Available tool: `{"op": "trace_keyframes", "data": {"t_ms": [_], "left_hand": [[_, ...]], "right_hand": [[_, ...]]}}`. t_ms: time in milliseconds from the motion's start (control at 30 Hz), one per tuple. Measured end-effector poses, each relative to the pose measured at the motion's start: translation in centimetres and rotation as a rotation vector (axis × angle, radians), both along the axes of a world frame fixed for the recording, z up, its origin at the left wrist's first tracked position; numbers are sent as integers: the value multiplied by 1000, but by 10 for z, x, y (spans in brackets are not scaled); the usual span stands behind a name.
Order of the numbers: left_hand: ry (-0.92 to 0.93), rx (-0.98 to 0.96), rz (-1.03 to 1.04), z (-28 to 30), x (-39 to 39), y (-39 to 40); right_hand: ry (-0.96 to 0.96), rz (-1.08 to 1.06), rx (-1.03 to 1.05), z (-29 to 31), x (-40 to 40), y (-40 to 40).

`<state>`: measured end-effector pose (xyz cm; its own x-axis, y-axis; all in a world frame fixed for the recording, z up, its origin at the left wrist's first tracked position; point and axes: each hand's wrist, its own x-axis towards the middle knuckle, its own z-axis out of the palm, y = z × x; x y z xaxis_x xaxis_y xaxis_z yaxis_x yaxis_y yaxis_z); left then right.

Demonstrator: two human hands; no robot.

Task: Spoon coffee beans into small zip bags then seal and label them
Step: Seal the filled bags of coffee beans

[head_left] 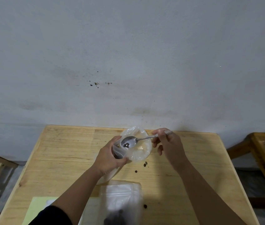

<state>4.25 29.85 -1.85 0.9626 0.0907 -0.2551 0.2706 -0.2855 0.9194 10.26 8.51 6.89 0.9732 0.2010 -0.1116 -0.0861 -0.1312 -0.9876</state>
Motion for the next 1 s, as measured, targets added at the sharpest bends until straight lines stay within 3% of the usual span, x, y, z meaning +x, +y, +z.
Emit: {"op": "trace_keyframes", "data": {"t_ms": [100, 233, 467, 767, 1000], "left_hand": [[-10, -7, 40, 5, -1, -1], [-14, -6, 29, 10, -1, 1], [-13, -3, 62, 14, -6, 1], [-45, -9, 87, 21, -14, 0], [-74, -23, 88, 25, -18, -2]], "right_hand": [[-46, 56, -54, 6, -2, 5], [6, -9, 41, 9, -3, 0], [141, -400, 171, -16, -16, -31], [228, -647, -25, -84, -56, -56], [230, -650, -463, -93, -60, -51]]}}
